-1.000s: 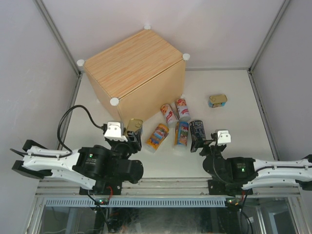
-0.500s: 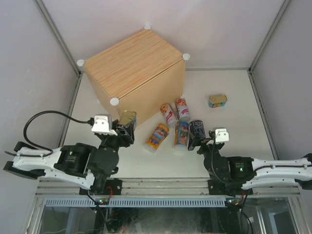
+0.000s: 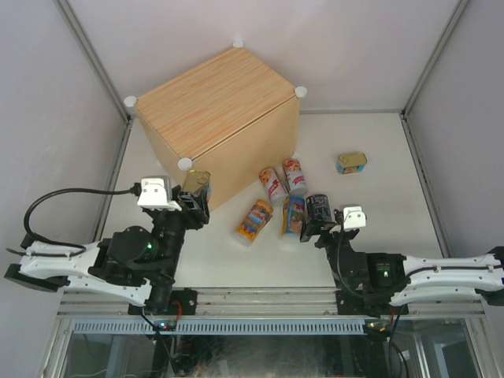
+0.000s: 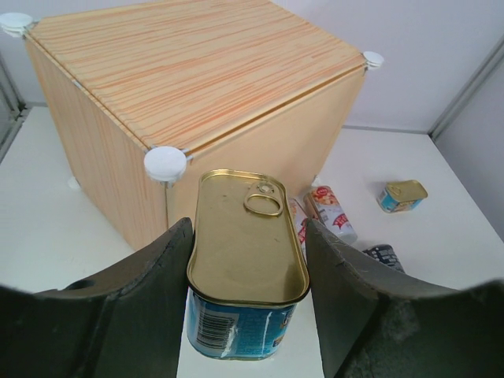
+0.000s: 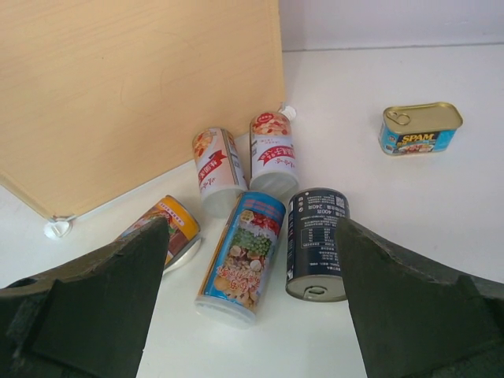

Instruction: Place and organize the canned foods onto the counter

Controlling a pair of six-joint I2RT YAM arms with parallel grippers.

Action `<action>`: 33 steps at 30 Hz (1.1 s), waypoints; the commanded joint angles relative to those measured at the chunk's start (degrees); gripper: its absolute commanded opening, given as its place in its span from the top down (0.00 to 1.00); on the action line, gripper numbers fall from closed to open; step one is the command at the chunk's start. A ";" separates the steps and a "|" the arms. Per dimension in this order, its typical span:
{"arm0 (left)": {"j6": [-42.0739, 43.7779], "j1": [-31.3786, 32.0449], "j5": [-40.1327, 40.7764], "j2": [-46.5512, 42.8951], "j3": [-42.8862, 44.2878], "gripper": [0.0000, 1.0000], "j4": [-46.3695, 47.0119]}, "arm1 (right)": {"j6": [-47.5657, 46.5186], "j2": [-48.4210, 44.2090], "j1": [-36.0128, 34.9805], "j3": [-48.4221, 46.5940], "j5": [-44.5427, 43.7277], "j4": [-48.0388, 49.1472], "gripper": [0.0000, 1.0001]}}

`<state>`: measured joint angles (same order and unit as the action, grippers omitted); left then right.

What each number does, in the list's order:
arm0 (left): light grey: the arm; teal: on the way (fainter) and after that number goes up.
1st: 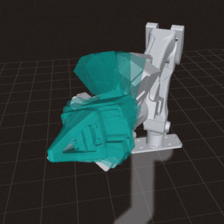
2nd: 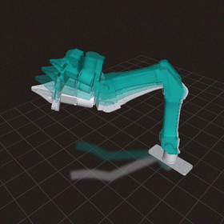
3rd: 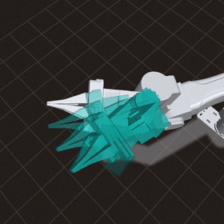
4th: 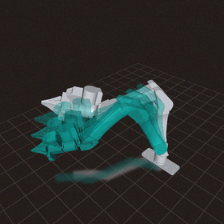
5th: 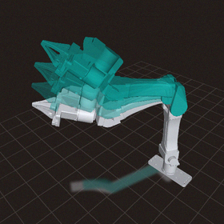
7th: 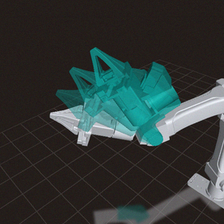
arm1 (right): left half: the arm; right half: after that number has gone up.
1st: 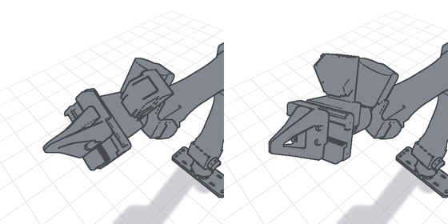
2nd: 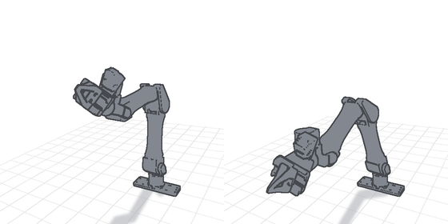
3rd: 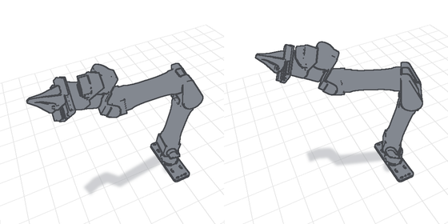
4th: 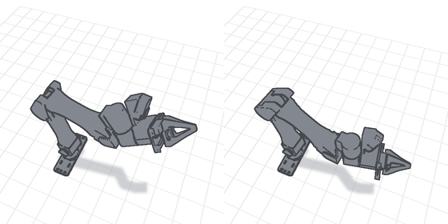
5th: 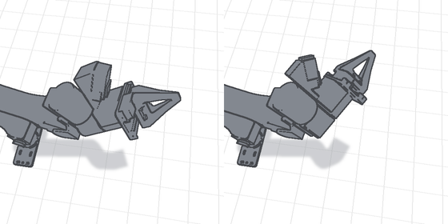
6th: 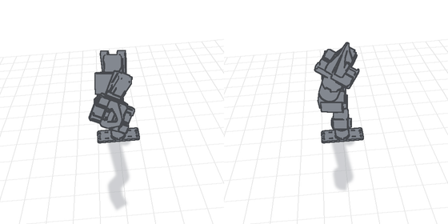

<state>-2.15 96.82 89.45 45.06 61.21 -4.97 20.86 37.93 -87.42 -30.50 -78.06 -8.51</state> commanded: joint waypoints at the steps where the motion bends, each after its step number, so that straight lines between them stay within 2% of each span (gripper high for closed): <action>1: 5.23 -1.99 4.88 -1.13 0.37 1.00 5.95 | -1.99 0.98 -0.13 -3.16 0.21 3.06 0.14; 5: 10.54 -4.24 2.21 -2.10 -0.74 1.00 12.46 | -3.59 1.98 0.52 -3.77 1.05 4.70 0.14; 9: 23.19 -6.47 -0.71 -1.91 -2.48 1.00 26.51 | -5.66 2.27 1.46 -3.78 2.54 7.49 0.14; 15: 28.19 -11.17 -7.58 -1.58 -0.15 1.00 28.80 | -7.97 2.92 3.29 -4.16 5.09 10.50 0.14; 23: 26.23 -22.33 -19.51 -2.10 -2.28 1.00 28.89 | -10.72 4.48 7.25 -4.68 9.87 14.95 0.14; 30: 16.06 -37.46 -34.10 1.06 -1.19 1.00 22.96 | -10.93 6.14 14.24 -4.86 17.44 17.70 0.14; 33: 11.57 -45.97 -41.63 3.68 -0.05 1.00 21.42 | -11.21 7.16 17.28 -4.92 21.08 19.31 0.14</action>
<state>16.95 59.20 63.26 45.76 59.31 17.37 11.00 44.21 -73.21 -32.69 -63.18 6.28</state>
